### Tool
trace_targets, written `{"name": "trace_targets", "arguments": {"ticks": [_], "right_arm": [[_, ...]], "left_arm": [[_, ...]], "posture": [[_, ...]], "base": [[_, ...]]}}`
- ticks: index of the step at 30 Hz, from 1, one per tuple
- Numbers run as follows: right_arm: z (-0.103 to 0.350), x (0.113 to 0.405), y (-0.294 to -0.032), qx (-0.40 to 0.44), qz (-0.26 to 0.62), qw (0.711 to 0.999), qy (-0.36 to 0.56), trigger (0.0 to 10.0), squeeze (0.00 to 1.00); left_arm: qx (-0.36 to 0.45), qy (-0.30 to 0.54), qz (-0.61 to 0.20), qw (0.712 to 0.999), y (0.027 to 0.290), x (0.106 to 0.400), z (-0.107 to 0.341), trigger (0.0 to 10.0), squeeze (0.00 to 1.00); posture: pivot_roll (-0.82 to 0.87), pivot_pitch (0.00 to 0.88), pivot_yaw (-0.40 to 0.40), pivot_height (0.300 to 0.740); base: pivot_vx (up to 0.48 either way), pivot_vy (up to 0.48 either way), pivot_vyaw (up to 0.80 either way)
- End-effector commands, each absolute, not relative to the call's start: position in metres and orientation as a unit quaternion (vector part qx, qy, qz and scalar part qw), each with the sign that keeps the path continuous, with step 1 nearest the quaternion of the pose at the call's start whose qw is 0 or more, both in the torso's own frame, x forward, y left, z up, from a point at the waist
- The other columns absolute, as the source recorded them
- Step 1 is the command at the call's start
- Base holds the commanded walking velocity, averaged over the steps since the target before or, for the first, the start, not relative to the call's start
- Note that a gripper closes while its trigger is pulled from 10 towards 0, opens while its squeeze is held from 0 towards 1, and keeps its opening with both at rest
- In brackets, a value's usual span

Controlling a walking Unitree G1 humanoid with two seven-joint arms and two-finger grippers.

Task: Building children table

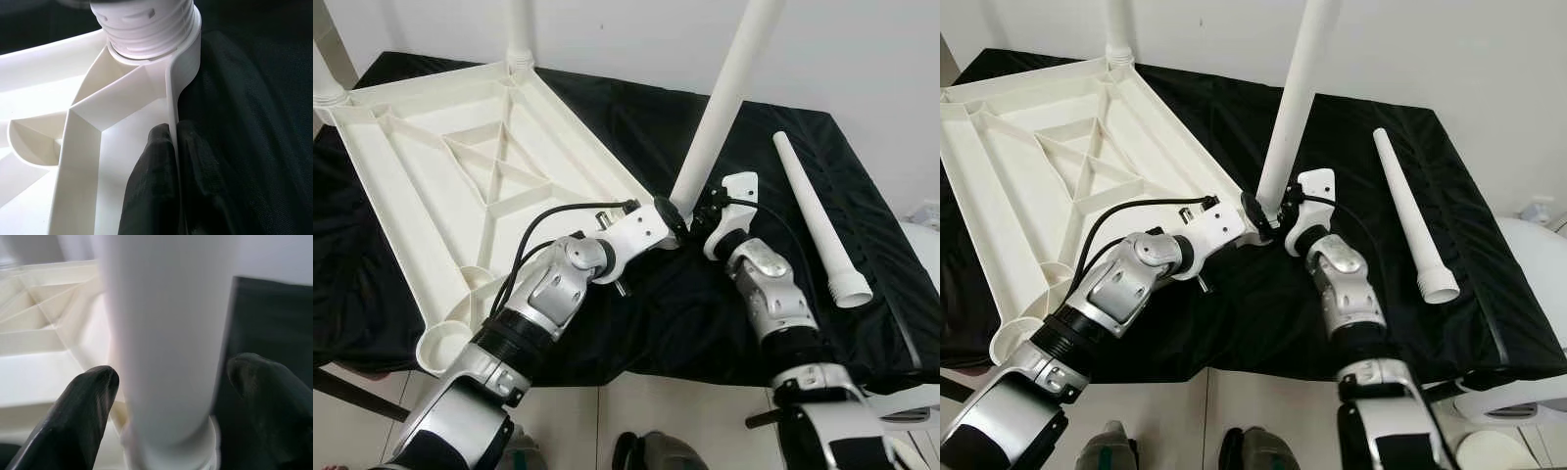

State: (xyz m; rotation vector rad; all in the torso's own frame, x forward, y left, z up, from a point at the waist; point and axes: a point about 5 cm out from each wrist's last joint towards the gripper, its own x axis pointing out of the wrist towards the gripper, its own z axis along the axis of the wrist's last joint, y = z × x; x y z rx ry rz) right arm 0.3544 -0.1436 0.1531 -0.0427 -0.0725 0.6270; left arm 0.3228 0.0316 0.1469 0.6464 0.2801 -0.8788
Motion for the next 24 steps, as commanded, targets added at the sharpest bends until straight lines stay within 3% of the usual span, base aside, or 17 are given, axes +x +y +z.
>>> {"name": "trace_targets", "arguments": {"ticks": [1, 9, 24], "right_arm": [[0.151, 0.354, -0.149, -0.014, 0.338, 0.941, -0.028, 10.0, 0.00], [0.156, 0.360, -0.158, -0.029, 0.390, 0.920, -0.026, 10.0, 0.00], [0.152, 0.372, -0.170, -0.032, 0.386, 0.922, 0.010, 10.0, 0.00]], "left_arm": [[0.310, 0.131, -0.436, 0.835, 0.023, 0.320, 0.146, 10.0, 0.00], [0.307, 0.129, -0.439, 0.835, 0.021, 0.319, 0.146, 10.0, 0.00], [0.305, 0.128, -0.438, 0.836, 0.021, 0.319, 0.147, 10.0, 0.00]], "posture": [[0.05, 0.024, -0.120, 0.740], [0.05, 0.027, -0.119, 0.740], [0.06, 0.030, -0.118, 0.740]], "base": [[0.000, 0.000, 0.00], [0.000, 0.000, 0.00], [0.000, 0.000, 0.00]]}}
